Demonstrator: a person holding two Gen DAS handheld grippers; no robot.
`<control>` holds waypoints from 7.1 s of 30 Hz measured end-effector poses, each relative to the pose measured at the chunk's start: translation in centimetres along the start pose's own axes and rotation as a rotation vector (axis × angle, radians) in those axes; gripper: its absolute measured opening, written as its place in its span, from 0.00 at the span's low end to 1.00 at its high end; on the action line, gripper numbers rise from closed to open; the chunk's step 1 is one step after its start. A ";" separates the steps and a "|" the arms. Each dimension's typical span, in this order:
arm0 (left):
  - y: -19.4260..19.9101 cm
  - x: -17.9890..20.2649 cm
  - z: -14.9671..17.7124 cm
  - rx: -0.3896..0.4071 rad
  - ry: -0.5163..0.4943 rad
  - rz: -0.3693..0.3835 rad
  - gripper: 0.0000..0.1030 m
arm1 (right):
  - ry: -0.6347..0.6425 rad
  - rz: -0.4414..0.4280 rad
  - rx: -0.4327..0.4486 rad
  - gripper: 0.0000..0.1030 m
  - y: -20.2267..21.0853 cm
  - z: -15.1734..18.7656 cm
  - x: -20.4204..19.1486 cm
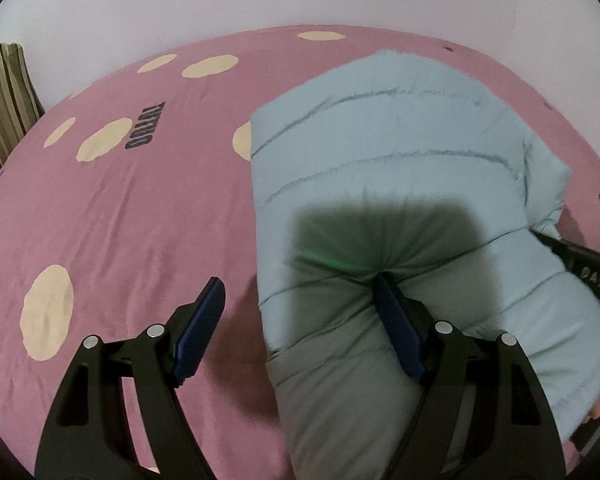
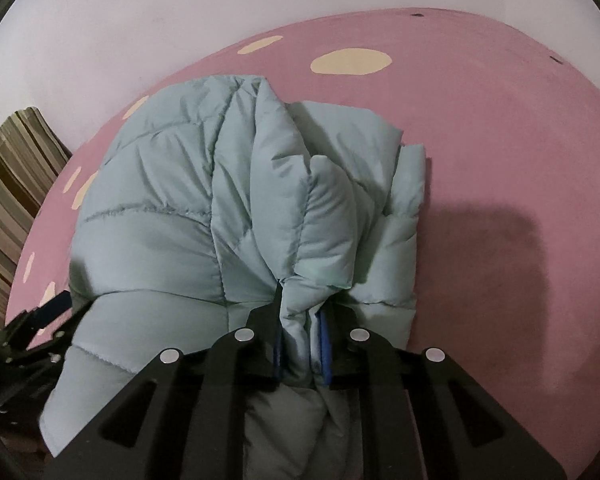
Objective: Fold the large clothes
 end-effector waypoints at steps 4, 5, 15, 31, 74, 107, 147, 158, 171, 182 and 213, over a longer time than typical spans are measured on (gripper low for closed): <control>0.1 0.0 0.0 0.015 -0.005 -0.003 0.74 | -0.002 0.003 0.008 0.13 0.2 -0.3 -0.1; 0.5 -0.1 -0.1 0.025 -0.009 -0.004 0.73 | -0.001 0.006 0.011 0.13 0.5 -0.5 -0.3; 7.0 -1.3 0.4 0.133 0.080 0.025 0.73 | 0.064 0.019 0.141 0.25 8.5 0.8 -2.4; 3.1 1.6 2.4 0.027 0.051 0.088 0.75 | 0.121 0.039 0.035 0.25 4.6 5.5 -1.8; 5.7 -0.5 0.8 0.070 0.087 0.113 0.72 | 0.079 0.005 0.100 0.28 8.9 4.1 -1.8; -5.3 0.2 -6.5 -0.080 -0.056 -0.012 0.73 | 0.029 0.118 0.089 0.27 -1.8 -4.0 -1.9; -4.5 -0.4 -6.4 -0.050 -0.022 0.027 0.79 | 0.045 0.150 0.126 0.35 0.0 -4.0 -2.6; 0.0 0.0 -4.8 0.015 -0.011 0.002 0.79 | -0.002 0.198 0.141 0.61 3.7 -3.0 -1.9; 8.3 -0.2 0.0 0.118 0.079 0.025 0.81 | -0.005 0.132 0.205 0.61 10.9 1.4 -2.1; 14.9 -0.9 2.6 0.218 0.152 -0.030 0.88 | 0.039 0.075 0.280 0.68 16.2 4.8 -3.8; 19.0 0.2 3.7 0.262 0.153 -0.033 0.89 | 0.074 0.050 0.350 0.73 19.7 6.2 -4.7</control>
Point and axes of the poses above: each gripper's, at about its wrist camera, not at the fingertips, and y roughly against the way its jaws point, x to its right, z to its underside, the point moved 3 cm from there along -y, roughly the way its jaws point, and after that the axes turned 13 degrees about -y, right-handed, at the moved point
